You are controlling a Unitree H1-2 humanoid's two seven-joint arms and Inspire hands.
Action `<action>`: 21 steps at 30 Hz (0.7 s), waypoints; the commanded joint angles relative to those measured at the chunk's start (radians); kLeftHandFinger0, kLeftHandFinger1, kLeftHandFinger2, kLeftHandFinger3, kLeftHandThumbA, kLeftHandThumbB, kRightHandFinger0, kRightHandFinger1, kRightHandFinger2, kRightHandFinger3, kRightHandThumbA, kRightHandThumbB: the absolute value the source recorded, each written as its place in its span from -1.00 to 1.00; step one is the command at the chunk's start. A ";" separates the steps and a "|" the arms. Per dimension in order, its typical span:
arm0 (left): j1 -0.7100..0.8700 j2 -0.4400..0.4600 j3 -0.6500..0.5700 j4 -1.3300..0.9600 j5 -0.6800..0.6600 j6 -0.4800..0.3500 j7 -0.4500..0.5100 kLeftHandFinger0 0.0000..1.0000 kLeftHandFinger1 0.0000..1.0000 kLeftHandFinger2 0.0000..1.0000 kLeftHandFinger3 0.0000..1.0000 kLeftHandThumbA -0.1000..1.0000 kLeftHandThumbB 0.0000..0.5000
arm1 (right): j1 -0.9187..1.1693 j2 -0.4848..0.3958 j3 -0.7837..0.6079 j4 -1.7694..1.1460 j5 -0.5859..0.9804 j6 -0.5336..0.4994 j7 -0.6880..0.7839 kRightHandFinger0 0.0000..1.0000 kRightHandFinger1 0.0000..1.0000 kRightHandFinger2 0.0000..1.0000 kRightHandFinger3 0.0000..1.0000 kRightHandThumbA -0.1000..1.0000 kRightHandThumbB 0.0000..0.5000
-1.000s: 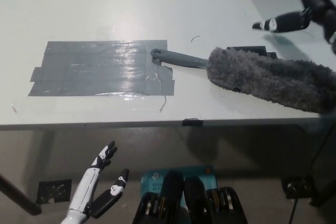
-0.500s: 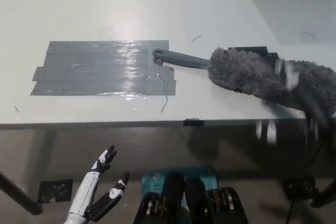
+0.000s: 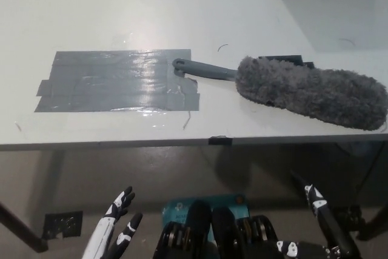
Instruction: A person hands a grey duster to the robot and the robot grabs it with its right hand and places it on the black marked spot infron tof it on the desk
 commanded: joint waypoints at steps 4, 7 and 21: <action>0.018 0.001 -0.005 -0.066 -0.025 -0.069 -0.003 1.00 1.00 1.00 1.00 0.85 -0.15 | 0.001 0.019 -0.016 0.069 0.003 -0.263 -0.108 1.00 1.00 1.00 1.00 1.00 0.38; 0.030 0.000 -0.012 -0.069 -0.019 -0.071 -0.005 1.00 1.00 1.00 1.00 0.85 -0.16 | 0.022 0.015 -0.008 0.064 -0.001 -0.264 -0.109 1.00 1.00 1.00 1.00 1.00 0.41; 0.024 -0.007 -0.012 -0.051 -0.007 -0.089 0.007 1.00 1.00 1.00 1.00 0.84 -0.24 | 0.010 -0.006 0.001 0.066 0.003 -0.265 -0.108 1.00 1.00 1.00 1.00 1.00 0.38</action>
